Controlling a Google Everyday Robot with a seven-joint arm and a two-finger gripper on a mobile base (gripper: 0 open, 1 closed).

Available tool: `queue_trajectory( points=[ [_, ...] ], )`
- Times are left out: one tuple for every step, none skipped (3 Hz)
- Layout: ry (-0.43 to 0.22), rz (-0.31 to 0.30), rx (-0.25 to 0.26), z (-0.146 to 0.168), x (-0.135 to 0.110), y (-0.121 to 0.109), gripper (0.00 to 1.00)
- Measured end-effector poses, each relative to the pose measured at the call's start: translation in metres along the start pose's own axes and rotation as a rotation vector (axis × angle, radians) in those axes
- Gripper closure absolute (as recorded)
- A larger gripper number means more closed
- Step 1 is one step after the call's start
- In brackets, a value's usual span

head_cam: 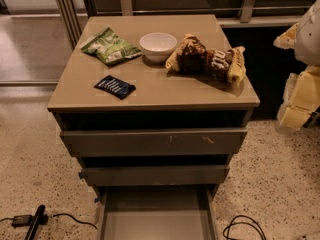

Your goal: Place brown chip bag into bottom drawer

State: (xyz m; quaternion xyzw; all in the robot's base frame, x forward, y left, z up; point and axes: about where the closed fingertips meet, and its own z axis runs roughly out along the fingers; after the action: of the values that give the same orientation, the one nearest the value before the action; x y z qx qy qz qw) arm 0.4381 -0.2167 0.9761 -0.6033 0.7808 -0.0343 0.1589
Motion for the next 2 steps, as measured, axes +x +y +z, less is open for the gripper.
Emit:
queue_trajectory(
  points=[
    [0.001,-0.005,0.005,-0.001,-0.001,0.000,0.00],
    [-0.067,-0.046,0.039,0.002,-0.017,-0.019,0.00]
  ],
)
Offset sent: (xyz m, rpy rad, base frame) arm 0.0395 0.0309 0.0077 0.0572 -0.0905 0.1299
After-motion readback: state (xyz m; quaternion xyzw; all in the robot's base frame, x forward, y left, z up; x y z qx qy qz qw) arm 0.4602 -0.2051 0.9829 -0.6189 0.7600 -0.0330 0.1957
